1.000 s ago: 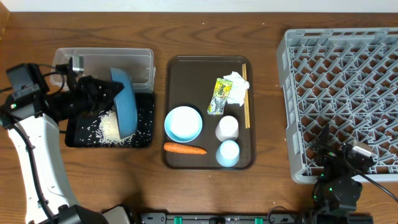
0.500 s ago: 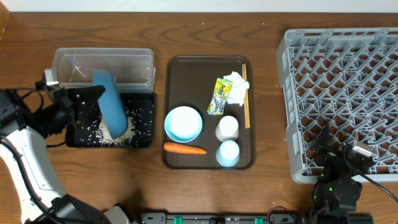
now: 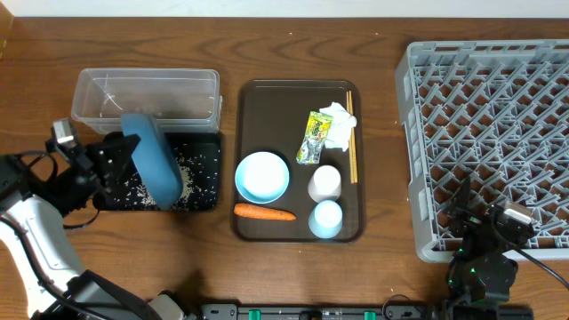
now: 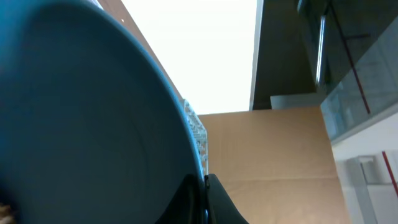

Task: Sort waste into correct bins and load items into the dishwasher rack
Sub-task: 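Tilt the teal plate with the left gripper over the black tray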

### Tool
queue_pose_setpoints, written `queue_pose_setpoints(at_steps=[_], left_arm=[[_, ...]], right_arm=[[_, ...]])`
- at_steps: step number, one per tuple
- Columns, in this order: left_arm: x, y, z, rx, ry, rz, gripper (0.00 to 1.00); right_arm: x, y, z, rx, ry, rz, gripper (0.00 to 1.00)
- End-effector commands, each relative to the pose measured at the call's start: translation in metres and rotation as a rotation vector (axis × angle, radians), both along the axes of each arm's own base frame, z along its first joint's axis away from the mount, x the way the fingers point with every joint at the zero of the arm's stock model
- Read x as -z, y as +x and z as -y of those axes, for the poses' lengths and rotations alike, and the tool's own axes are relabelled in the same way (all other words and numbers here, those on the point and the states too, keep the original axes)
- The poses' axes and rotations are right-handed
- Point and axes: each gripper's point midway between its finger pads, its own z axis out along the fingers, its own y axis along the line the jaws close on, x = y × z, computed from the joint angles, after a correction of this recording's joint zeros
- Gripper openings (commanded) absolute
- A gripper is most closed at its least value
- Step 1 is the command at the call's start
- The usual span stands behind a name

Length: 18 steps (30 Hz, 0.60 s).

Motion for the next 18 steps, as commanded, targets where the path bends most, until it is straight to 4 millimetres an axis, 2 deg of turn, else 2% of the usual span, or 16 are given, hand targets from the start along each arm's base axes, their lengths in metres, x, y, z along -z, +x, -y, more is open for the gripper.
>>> queue_pose_setpoints(at_steps=[1,8,18], left_arm=[[0.001,-0.004,-0.004,-0.015,-0.042,0.028,0.06],[0.014,-0.010,-0.007,-0.041,-0.067,0.005,0.06],[0.014,-0.007,-0.011,-0.043,-0.050,0.021,0.06]], right_arm=[[0.000,0.000,-0.001,-0.004,-0.002,-0.009,0.99],[0.000,0.000,-0.001,-0.004,-0.002,-0.009,0.99],[0.000,0.000,-0.001,-0.004,-0.002,-0.009,0.99]])
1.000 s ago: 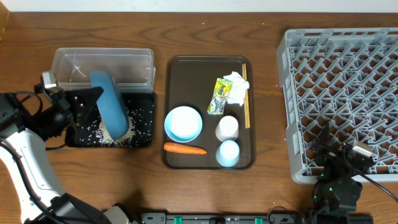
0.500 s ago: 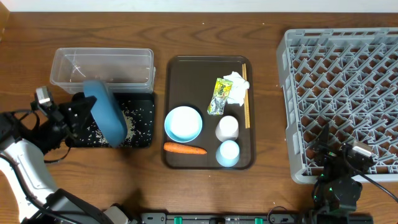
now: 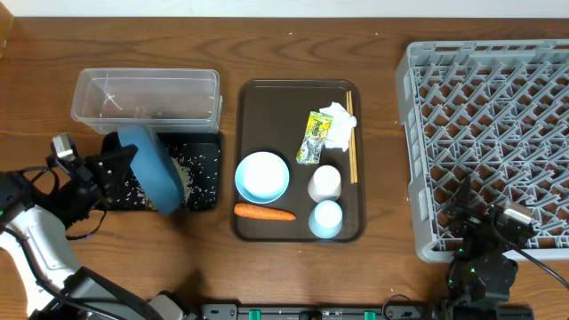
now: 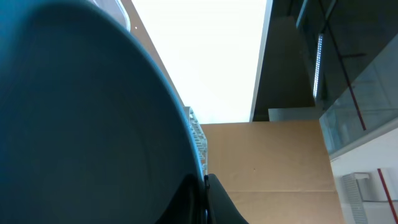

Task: Sort waste into correct bins and load items into the dishwasher rack
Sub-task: 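Tilt the teal plate with the left gripper over the black tray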

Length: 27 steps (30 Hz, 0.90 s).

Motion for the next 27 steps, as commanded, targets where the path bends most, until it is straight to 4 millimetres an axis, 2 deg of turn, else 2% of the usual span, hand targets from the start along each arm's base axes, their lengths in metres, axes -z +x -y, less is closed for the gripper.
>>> queue_pose_setpoints(at_steps=[1,8,14,21,27], left_arm=[[-0.008,0.001,-0.002,0.004,-0.017,0.046,0.06],[-0.021,0.004,-0.003,0.014,0.057,0.111,0.06],[-0.051,0.006,0.002,0.029,0.096,0.148,0.06],[-0.088,0.016,0.044,0.129,0.204,0.192,0.06],[-0.118,0.026,0.095,0.191,0.314,0.264,0.06]], right_arm=[[0.000,0.000,-0.001,-0.004,-0.002,-0.009,0.99],[0.000,0.000,-0.001,-0.004,-0.002,-0.009,0.99],[0.000,0.000,-0.001,-0.004,-0.002,-0.009,0.99],[0.000,0.000,-0.001,-0.004,-0.002,-0.009,0.99],[0.000,0.000,-0.001,-0.004,-0.002,-0.009,0.99]])
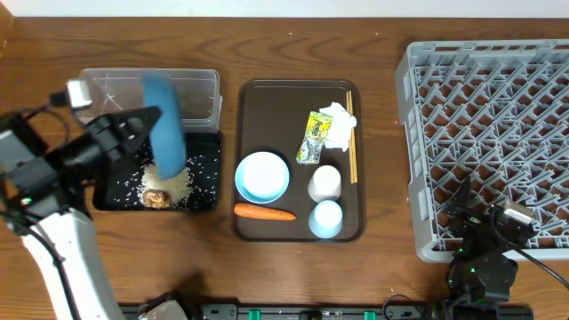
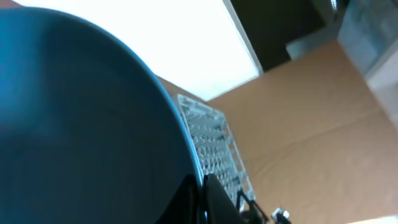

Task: Sort waste into correct bins and load items into the dishwasher rack
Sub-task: 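Tilt the teal plate with the left gripper over the black tray, then carry the teal plate with the left gripper back onto the brown tray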

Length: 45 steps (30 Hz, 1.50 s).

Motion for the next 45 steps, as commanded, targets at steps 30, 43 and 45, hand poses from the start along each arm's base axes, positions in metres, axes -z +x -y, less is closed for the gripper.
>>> queue_pose_setpoints(at_steps=[30,43,45], left_arm=[[0.046,0.078,0.168,-0.164,0.614,0.169,0.06],[0.120,0.121,0.214,-0.164,0.817,0.225,0.06],[0.127,0.128,0.218,-0.163,0.824,0.245,0.06]], right_arm=[[0.000,0.000,-0.001,-0.004,-0.002,-0.009,0.99],[0.000,0.000,-0.001,-0.004,-0.002,-0.009,0.99],[0.000,0.000,-0.001,-0.004,-0.002,-0.009,0.99]])
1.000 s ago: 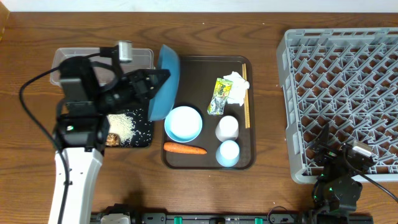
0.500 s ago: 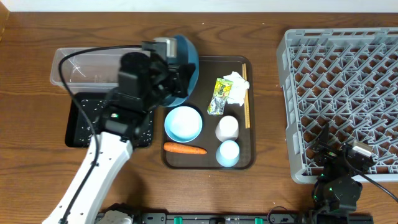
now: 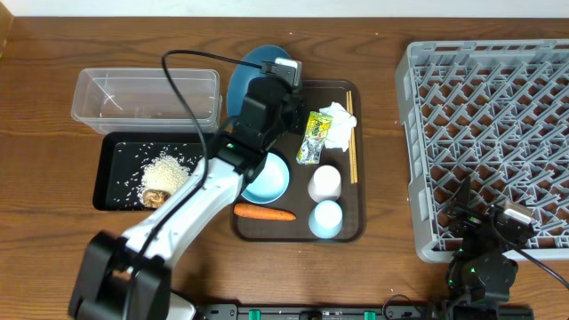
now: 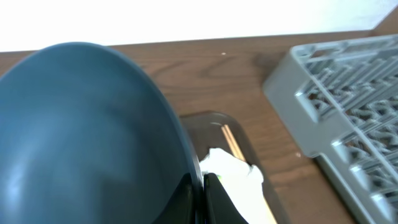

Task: Sort waste into correct bins and load items into the dishwasher rack
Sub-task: 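Carry the teal plate with the left gripper back onto the brown tray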

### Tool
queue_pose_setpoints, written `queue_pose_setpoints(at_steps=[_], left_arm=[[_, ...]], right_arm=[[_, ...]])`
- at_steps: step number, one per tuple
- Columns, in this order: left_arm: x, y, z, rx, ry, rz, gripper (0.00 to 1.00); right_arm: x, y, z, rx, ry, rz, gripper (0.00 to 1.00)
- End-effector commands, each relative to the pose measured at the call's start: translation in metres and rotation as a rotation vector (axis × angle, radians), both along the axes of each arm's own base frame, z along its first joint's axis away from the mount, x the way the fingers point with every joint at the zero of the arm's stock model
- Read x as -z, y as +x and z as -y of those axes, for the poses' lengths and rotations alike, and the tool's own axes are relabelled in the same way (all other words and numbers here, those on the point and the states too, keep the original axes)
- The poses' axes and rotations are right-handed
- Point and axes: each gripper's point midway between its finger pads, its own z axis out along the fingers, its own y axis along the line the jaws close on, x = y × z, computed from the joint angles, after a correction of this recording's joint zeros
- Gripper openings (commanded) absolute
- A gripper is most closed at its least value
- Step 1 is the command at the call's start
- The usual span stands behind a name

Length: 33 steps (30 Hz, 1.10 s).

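My left gripper (image 4: 203,186) is shut on the rim of a dark blue plate (image 4: 87,130), pinching it between both fingers. From overhead the plate (image 3: 249,71) hangs over the far left corner of the brown tray (image 3: 356,227), with the left gripper (image 3: 269,89) at its right edge. A pile of rice and scraps (image 3: 163,178) lies in the black bin (image 3: 111,200). The grey dishwasher rack (image 3: 489,133) stands at the right. My right gripper (image 3: 471,213) rests at the rack's near left corner, its jaws too dark to read.
The brown tray holds a light blue bowl (image 3: 264,176), a carrot (image 3: 265,212), two cups (image 3: 324,182) (image 3: 326,218), chopsticks (image 3: 352,147), a green wrapper (image 3: 312,136) and a crumpled tissue (image 3: 338,123). A clear plastic bin (image 3: 147,98) stands behind the black bin.
My left gripper has moved right with the blue plate, from above the black bin to above the brown tray's far left corner. The rice pile stays in the black bin. The right arm is unmoved.
The blue plate was held tilted over the black bin, which showed only scattered rice, and stayed so at the second moment. Then the plate stood higher on edge with a pile of rice and scraps beneath it. Now it hangs over the brown tray.
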Motion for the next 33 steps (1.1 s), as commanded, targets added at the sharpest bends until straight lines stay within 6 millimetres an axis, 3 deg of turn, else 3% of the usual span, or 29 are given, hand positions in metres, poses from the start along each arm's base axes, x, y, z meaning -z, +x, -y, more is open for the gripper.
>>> queue_pose_setpoints(at_steps=[1,5,16,26,29,30,33], left_arm=[[-0.006,0.018,0.001,-0.014,0.045,0.079,0.06],[0.002,0.028,0.006,-0.011,0.042,0.102,0.06],[0.052,0.032,0.009,-0.006,0.090,0.013,0.06],[0.056,0.031,0.008,-0.006,0.097,0.000,0.07],[0.057,0.030,0.008,-0.006,0.098,-0.003,0.13],[0.057,0.030,0.008,-0.006,0.098,-0.003,0.24],[0.057,0.030,0.008,-0.006,0.098,-0.003,0.27]], right_arm=[[0.000,0.000,0.000,-0.004,-0.002,-0.008,0.99],[0.000,0.000,0.000,-0.004,-0.002,-0.008,0.99],[0.000,0.000,0.000,-0.004,-0.003,-0.009,0.99],[0.000,0.000,0.000,-0.004,-0.003,-0.009,0.99],[0.000,0.000,0.000,-0.004,-0.002,-0.008,0.99],[0.000,0.000,0.000,-0.004,-0.003,-0.009,0.99],[0.000,0.000,0.000,-0.004,-0.003,-0.009,0.99]])
